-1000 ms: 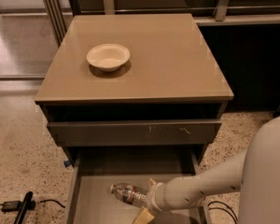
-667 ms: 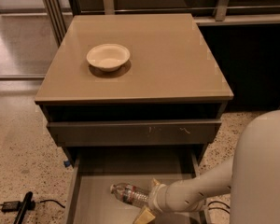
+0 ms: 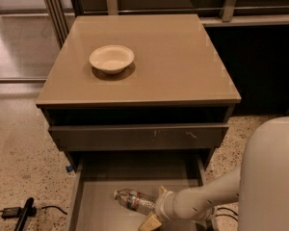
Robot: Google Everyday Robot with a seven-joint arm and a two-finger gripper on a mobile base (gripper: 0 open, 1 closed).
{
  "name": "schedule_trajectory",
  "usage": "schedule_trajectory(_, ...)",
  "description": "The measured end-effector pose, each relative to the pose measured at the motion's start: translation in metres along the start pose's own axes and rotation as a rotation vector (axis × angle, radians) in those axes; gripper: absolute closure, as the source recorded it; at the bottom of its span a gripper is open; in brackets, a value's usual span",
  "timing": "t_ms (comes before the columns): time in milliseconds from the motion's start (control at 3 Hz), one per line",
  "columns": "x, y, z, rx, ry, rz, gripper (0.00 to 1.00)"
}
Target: Pick water bottle from middle drawer and place on counter
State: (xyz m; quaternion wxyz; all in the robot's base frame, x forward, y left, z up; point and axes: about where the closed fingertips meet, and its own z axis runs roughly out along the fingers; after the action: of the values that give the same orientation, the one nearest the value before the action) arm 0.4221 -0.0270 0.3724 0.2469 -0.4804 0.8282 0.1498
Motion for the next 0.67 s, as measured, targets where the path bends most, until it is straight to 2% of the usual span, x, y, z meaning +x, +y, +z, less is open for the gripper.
schedule_trajectory(667, 0.0, 0.0, 0.0, 0.0, 0.0, 0.0, 0.49)
